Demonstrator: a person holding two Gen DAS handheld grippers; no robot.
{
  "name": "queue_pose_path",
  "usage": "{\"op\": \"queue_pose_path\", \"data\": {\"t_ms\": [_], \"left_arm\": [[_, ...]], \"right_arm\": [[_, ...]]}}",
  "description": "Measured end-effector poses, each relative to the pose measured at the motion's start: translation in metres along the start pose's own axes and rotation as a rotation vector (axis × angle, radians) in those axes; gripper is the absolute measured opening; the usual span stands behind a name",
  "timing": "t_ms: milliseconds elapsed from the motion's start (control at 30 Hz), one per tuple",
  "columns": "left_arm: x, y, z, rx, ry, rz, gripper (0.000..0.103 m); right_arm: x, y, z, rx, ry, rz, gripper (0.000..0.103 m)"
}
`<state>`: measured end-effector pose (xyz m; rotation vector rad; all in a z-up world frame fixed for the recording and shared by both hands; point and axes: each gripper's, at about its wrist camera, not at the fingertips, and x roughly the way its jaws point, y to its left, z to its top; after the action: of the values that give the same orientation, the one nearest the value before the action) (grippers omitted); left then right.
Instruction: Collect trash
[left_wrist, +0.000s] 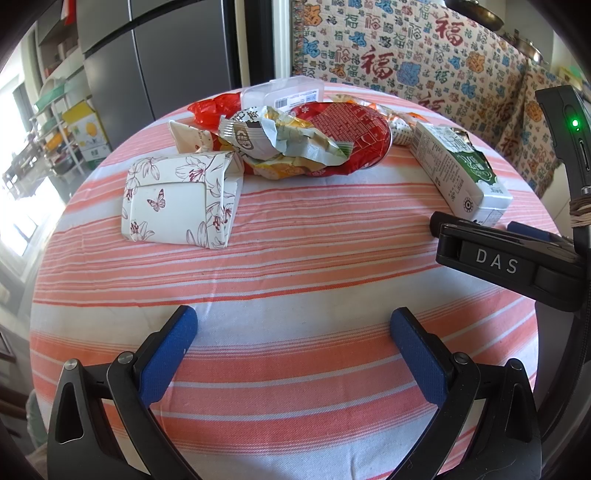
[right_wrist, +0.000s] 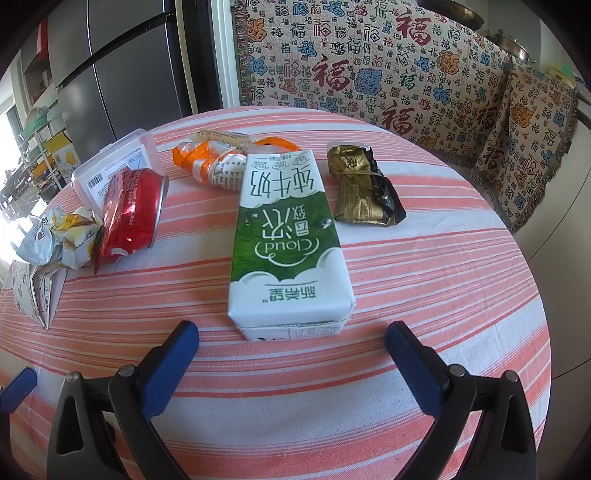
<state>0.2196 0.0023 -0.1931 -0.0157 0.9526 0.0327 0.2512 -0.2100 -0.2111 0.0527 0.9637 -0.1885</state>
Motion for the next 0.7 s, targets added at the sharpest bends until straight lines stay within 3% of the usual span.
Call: {"op": "queue_pose_path", "data": {"t_ms": [367,467,700], "left_arm": [[-0.006,0.004,-0.006,-0.010,0.007,-0.001,0.103],[-0.016,0.015,-0.014,-0.024,0.013,-0.043,0.103],[-0.029,0.071,-0.016,-0.195,0.037,-0.149,0.102]], "right_arm": [[0.000,0.000,0.000,-0.001,0.001,0.001,0.103],[-0.001,-0.001,0.000,-0.002,0.001,0.002,0.103],[-0.001,-0.002,0.000,-0.004,0.002,0.003,0.103]]}}
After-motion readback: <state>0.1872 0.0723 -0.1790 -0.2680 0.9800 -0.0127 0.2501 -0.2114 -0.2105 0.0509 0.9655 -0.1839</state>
